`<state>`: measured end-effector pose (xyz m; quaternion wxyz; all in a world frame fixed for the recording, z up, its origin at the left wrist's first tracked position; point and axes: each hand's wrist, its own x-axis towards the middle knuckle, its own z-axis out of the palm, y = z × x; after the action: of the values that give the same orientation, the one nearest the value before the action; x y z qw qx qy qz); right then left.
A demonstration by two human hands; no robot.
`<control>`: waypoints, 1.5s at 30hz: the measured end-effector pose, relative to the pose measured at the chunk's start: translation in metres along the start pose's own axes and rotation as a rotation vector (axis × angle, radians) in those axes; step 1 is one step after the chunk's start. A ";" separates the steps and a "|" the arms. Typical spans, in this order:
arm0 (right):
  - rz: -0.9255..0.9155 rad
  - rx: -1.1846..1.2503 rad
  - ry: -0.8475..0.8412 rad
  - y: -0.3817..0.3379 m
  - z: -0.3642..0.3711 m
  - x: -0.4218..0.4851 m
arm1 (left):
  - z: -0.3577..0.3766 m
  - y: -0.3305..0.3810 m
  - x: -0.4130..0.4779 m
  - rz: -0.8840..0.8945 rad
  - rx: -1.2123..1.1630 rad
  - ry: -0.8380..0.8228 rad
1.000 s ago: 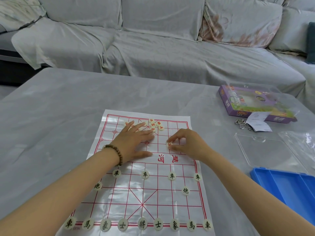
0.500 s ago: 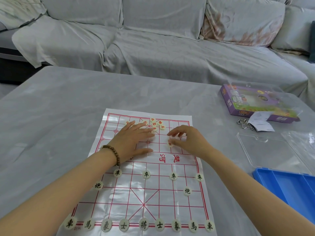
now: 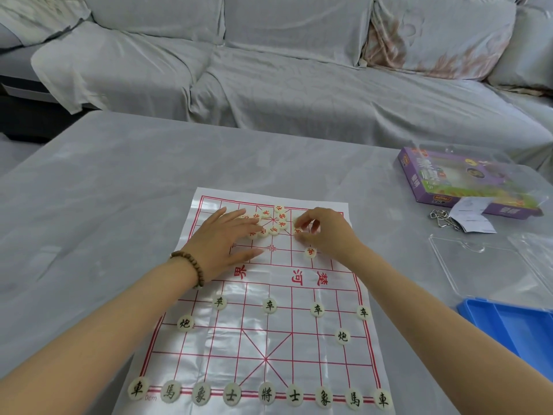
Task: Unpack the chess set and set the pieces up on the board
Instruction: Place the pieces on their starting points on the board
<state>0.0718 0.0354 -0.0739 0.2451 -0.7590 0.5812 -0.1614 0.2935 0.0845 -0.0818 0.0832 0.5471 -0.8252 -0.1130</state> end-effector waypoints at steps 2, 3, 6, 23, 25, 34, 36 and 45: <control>-0.040 0.021 -0.058 -0.005 0.001 -0.006 | -0.002 -0.001 -0.003 -0.008 -0.009 0.008; -0.058 0.023 -0.088 -0.009 0.003 -0.009 | -0.003 -0.001 -0.004 -0.012 -0.011 0.011; -0.096 -0.009 -0.139 -0.021 0.016 -0.015 | -0.004 -0.001 -0.010 -0.028 -0.022 0.014; -0.072 -0.003 -0.036 -0.034 0.025 -0.015 | -0.002 -0.009 -0.025 -0.049 -0.113 0.077; -0.081 0.042 0.091 -0.030 0.018 -0.017 | -0.003 -0.010 -0.024 -0.053 -0.113 0.089; 0.033 0.076 -0.036 -0.009 0.001 -0.019 | 0.002 -0.013 -0.019 -0.091 -0.117 0.088; 0.002 0.043 -0.082 -0.010 0.004 -0.015 | 0.004 -0.015 -0.018 -0.099 -0.126 0.072; 0.012 0.078 0.039 -0.022 0.011 -0.010 | -0.002 -0.021 -0.018 -0.161 -0.130 0.139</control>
<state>0.0924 0.0510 -0.0699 0.2642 -0.7420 0.5838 -0.1972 0.3199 0.0929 -0.0862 0.1663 0.6114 -0.7620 -0.1342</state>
